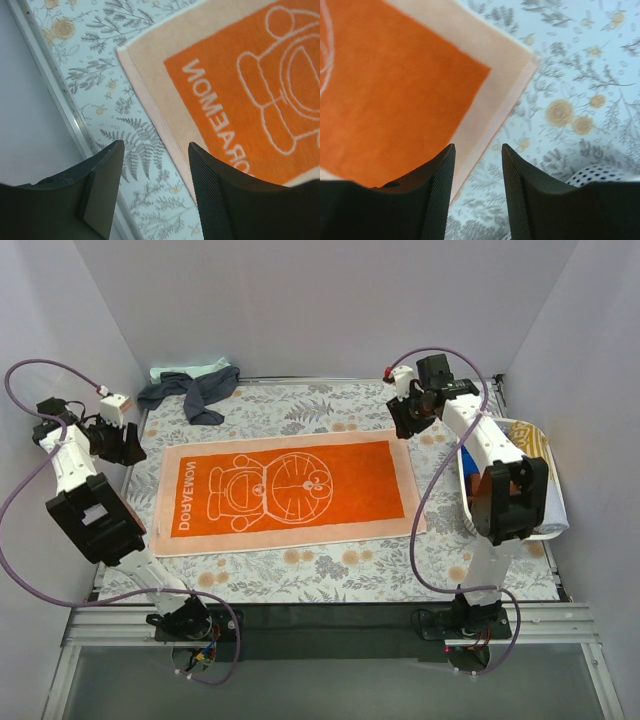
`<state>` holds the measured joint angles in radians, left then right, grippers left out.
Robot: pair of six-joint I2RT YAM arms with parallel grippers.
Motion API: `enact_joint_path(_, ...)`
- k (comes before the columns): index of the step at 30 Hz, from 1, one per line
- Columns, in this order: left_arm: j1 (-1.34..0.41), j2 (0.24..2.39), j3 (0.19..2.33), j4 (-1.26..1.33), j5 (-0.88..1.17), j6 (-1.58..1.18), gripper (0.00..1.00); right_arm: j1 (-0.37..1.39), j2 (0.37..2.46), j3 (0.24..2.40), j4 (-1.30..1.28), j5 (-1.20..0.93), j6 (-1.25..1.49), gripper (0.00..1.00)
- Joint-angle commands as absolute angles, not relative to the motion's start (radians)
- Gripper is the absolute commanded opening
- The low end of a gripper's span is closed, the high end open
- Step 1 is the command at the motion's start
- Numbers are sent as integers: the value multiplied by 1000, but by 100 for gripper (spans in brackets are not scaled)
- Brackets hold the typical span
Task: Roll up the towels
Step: Flatten the towel, then fold the towel
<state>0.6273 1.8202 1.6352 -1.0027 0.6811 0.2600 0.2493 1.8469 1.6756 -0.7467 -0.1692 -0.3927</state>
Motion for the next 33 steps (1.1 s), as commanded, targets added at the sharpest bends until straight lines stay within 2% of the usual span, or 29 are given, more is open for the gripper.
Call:
enact_joint_path(1, 627, 1899, 1723, -862, 765, 120, 50, 190, 2002, 1831, -710, -166, -298, 41)
enact_joint_path(9, 545, 1986, 1755, -778, 680, 117, 50, 155, 2252, 2034, -677, -167, -238, 41)
enact_joint_path(25, 514, 2065, 1724, -718, 632, 97, 50, 153, 2410, 2075, -574, -155, -198, 45)
enact_joint_path(28, 512, 2075, 1730, -719, 635, 95, 50, 153, 2428, 2079, -574, -164, -189, 40)
enact_joint_path(33, 511, 2112, 1766, -735, 632, 81, 50, 153, 2428, 2046, -566, -201, -192, 22)
